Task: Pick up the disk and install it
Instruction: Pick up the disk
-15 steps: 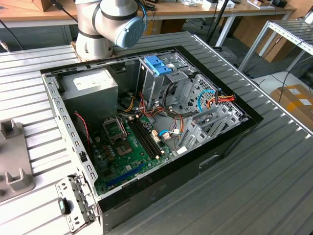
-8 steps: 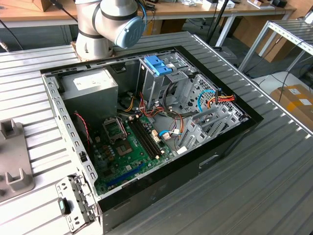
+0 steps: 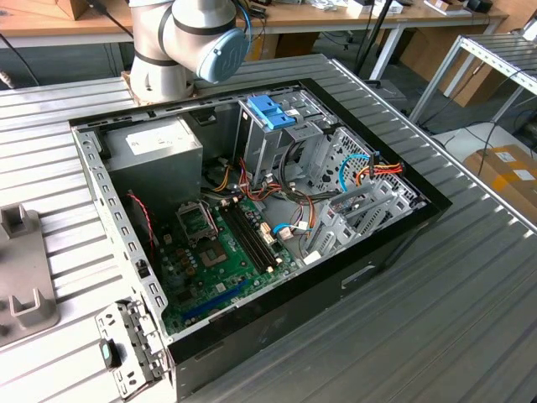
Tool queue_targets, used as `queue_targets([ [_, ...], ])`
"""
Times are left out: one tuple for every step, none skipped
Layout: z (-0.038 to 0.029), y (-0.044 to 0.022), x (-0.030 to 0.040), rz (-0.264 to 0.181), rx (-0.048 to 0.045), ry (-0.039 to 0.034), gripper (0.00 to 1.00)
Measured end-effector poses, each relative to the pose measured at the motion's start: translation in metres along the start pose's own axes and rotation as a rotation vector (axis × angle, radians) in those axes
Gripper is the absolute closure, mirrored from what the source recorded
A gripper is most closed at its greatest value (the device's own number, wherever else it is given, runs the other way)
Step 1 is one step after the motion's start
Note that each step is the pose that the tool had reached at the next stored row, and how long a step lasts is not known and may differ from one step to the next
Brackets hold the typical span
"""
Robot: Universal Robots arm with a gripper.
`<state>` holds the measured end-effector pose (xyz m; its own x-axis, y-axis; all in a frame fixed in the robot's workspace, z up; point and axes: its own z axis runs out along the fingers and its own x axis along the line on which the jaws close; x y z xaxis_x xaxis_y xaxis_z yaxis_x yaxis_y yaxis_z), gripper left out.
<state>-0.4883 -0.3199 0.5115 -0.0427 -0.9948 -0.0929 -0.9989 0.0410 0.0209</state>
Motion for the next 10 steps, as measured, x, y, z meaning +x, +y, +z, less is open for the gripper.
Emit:
queue_targets([
  [-0.0009, 0.0000, -0.0001, 0.000, 0.0000, -0.0003, 0.63],
  [-0.0015, 0.0000, -0.0002, 0.000, 0.0000, -0.0005, 0.63],
  [-0.0021, 0.0001, -0.0002, 0.000, 0.0000, -0.0006, 0.63],
  [-0.0027, 0.0001, -0.0002, 0.000, 0.0000, -0.0007, 0.63],
  [-0.0033, 0.0001, -0.0003, 0.000, -0.0001, -0.0007, 0.63],
  [-0.0039, 0.0001, -0.0004, 0.000, 0.0000, -0.0009, 0.63],
  [-0.0045, 0.0001, -0.0004, 0.000, 0.0000, -0.0009, 0.63],
  [-0.0054, 0.0001, -0.0005, 0.000, -0.0001, -0.0010, 0.63],
  [-0.0080, 0.0002, -0.0008, 0.000, 0.0000, -0.0015, 0.63],
  [-0.0143, 0.0003, -0.0014, 0.000, -0.0002, -0.0025, 0.63],
])
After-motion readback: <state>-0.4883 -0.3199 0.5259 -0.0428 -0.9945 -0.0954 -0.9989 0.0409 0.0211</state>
